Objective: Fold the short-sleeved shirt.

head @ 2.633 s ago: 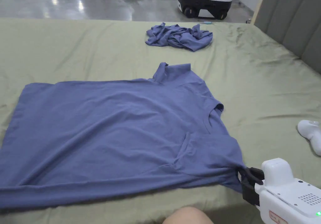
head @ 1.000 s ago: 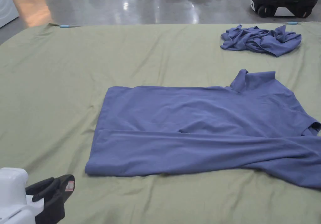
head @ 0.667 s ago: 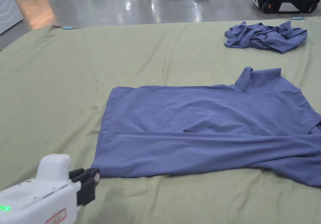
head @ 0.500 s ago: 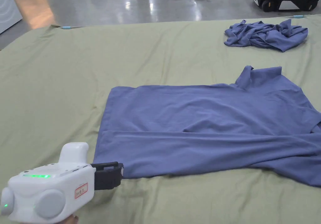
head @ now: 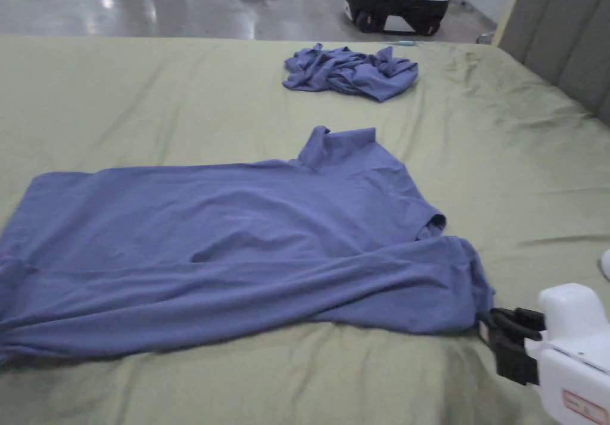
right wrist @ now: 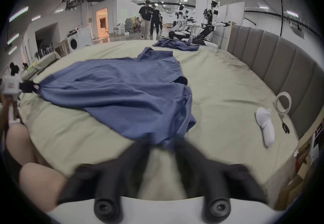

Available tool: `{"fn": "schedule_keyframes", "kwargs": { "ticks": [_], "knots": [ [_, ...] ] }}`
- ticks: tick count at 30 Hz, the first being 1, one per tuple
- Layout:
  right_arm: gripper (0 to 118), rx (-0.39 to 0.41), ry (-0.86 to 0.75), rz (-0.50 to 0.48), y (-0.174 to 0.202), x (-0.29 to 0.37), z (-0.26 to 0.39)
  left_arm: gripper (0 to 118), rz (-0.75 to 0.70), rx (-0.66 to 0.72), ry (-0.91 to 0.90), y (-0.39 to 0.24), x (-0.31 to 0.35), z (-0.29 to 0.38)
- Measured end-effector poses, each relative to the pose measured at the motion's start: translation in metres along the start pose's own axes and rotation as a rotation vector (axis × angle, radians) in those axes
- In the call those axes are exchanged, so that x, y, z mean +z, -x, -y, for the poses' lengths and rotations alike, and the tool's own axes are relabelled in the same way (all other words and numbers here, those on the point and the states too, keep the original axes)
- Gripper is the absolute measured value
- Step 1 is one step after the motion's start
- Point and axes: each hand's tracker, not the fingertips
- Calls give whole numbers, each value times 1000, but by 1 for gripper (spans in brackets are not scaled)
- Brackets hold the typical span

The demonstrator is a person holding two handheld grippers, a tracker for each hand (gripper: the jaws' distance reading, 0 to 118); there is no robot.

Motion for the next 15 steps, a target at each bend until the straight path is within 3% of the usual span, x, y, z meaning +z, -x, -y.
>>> {"fn": "schedule_keyframes", "kwargs": {
  "ticks": [1,2,5,6,7,8,9,10,11,15],
  "knots": [
    [97,1,21,15,-4,-9,-3,7,8,-5,-10,-5,5,-2],
    [115,-10,56,28,-8,-20,-5,7,-19,-53,-38,-11,12,-6],
    [109,-21,62,17,-3,-6,0,7,4,-65,-60,-20,22,-16],
    [89,-20,86,25,9,-25,-8,7,12,-61,-63,-24,25,-17],
    [41,-20,117,9,33,-60,-24,7,15,-61,-66,-27,27,-18],
    [9,-31,120,-35,37,-60,-24,7,16,-66,-70,-18,23,-22],
    [9,-51,112,-109,39,-54,-21,7,11,-73,-69,-18,22,-23],
    [9,-64,91,-75,39,-48,-18,7,12,-65,-58,-17,20,-25],
    [9,-34,93,-40,33,-86,-27,7,8,-60,-51,-14,20,-26],
    [9,-36,74,-72,33,-70,-32,7,26,-20,-50,4,26,-33]
  ]
}}
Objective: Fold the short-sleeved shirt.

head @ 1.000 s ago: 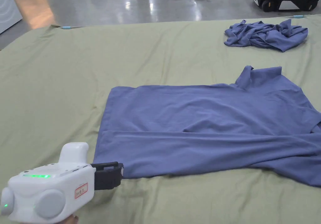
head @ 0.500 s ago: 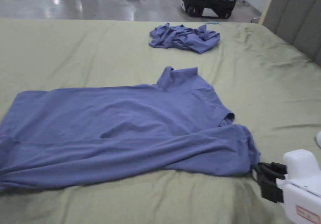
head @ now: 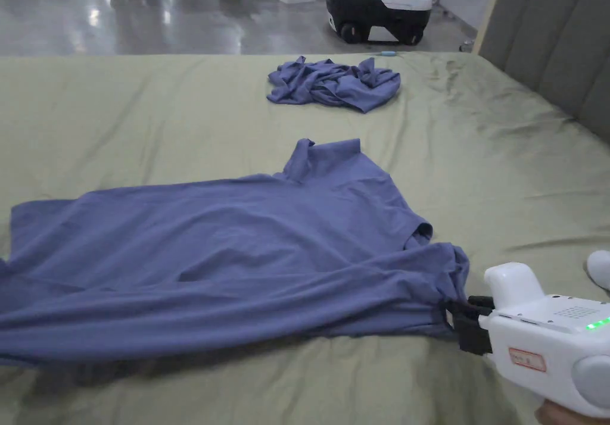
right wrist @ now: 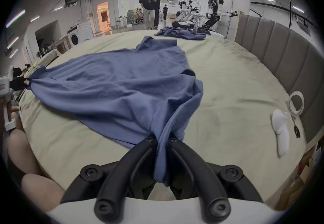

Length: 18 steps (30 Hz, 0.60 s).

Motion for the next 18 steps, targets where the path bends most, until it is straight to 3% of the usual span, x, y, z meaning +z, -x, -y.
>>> {"fn": "schedule_keyframes", "kwargs": {
  "ticks": [6,10,13,16,17,18],
  "knots": [
    [9,44,-36,-32,11,70,-20,7,46,36,1,19,35,-1],
    [9,41,29,-75,17,106,-14,7,64,14,59,26,57,22],
    [9,118,89,-37,23,111,9,7,83,23,144,30,60,53],
    [10,73,136,-10,23,98,33,10,83,45,198,31,54,77],
    [17,34,123,-3,22,96,40,19,69,49,199,31,52,86],
    [44,-11,97,4,21,94,45,55,46,63,197,33,53,90]
  ]
}}
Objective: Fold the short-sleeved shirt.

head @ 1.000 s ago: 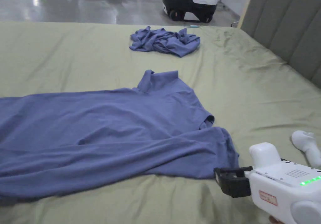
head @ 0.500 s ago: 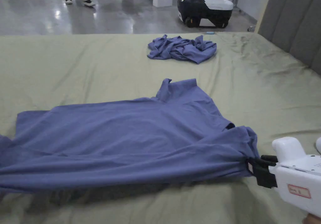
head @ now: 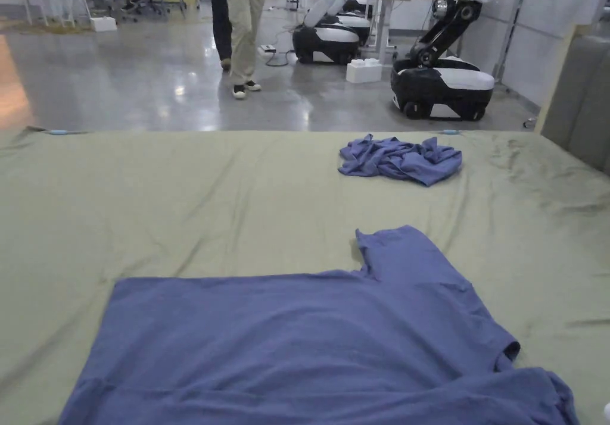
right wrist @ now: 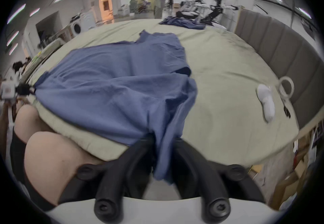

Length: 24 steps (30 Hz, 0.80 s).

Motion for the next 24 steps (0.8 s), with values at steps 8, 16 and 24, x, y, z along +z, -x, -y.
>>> {"fn": "schedule_keyframes", "kwargs": {
  "ticks": [8,16,24],
  "knots": [
    [90,-145,-283,144,-18,46,-11,94,-55,37,-241,18,47,-31],
    [2,-25,-576,80,38,85,-118,0,-43,-154,-472,-26,36,-148],
    [2,37,-514,-47,73,31,-189,87,-84,-118,-47,4,-194,-240]
  ]
}}
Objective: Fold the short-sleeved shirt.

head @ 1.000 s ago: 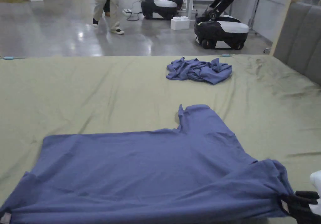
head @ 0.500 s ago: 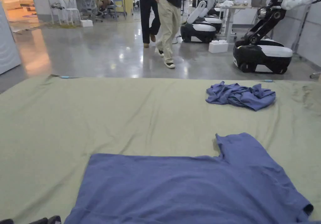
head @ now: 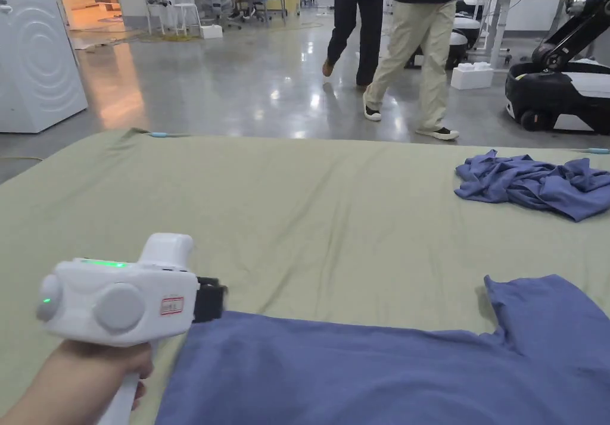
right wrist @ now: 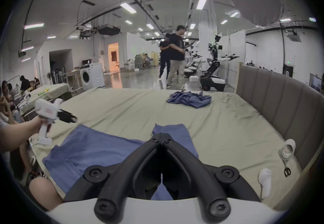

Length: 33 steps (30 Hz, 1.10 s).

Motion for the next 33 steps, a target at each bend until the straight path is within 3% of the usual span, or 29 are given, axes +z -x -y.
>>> {"fn": "schedule_keyframes", "kwargs": {
  "ticks": [1,5,6,7,8,9,11,13,14,15,16,17,18,19,20,23,25,26,27,28,29,30,31,33],
  "knots": [
    [2,14,16,-13,4,-7,0,105,-9,-12,58,2,-21,1],
    [2,59,72,-34,12,-29,1,103,-59,-44,119,7,-68,20],
    [2,70,82,-30,12,-34,1,97,-41,-49,129,5,-72,26],
    [2,73,92,-26,12,-38,0,82,-37,-51,103,4,-61,32],
    [2,69,103,-22,10,-44,-1,52,-65,-102,30,-3,-52,31],
    [2,62,115,-22,8,-49,-1,0,-86,-137,8,-11,-44,32],
    [2,49,148,-32,2,-66,-3,0,-65,-198,-84,-24,-29,38],
    [2,65,222,-21,-5,-89,-5,0,-92,-273,-58,-37,-14,44],
    [2,66,251,-8,-11,-104,-6,0,-30,-265,-74,-37,-8,45],
    [3,17,315,-27,-19,-122,-8,0,-8,-238,-90,-37,1,46],
    [8,-18,371,-41,-26,-139,-9,0,-11,-233,-103,-37,9,46],
    [31,-19,434,-37,-35,-160,-9,0,-3,-227,-112,-35,17,45],
    [75,-18,474,-12,-43,-181,-8,0,1,-204,-133,-34,23,43],
    [102,-9,523,0,-50,-200,-6,0,12,-186,-141,-32,28,41],
    [110,-12,585,14,-56,-220,-3,0,32,-177,-135,-29,32,39],
    [109,-35,674,68,-69,-269,10,0,37,-143,-133,-35,44,31],
    [100,-61,708,87,-72,-290,18,0,43,-130,-114,-36,45,31],
    [86,-77,741,90,-72,-299,24,0,38,-134,-107,-39,46,32],
    [56,-92,771,71,-71,-303,28,0,28,-142,-99,-25,34,29],
    [51,-98,763,61,-69,-304,29,0,26,-146,-92,-24,34,29],
    [33,-60,711,66,-65,-302,25,0,29,-148,-83,-23,34,28],
    [4,-44,698,23,-61,-298,22,0,32,-151,-77,-22,35,30],
    [4,-68,682,-6,-58,-295,17,0,34,-152,-76,-22,36,32],
    [4,6,606,52,-51,-284,4,0,27,-146,-86,-19,44,28]
  ]
}}
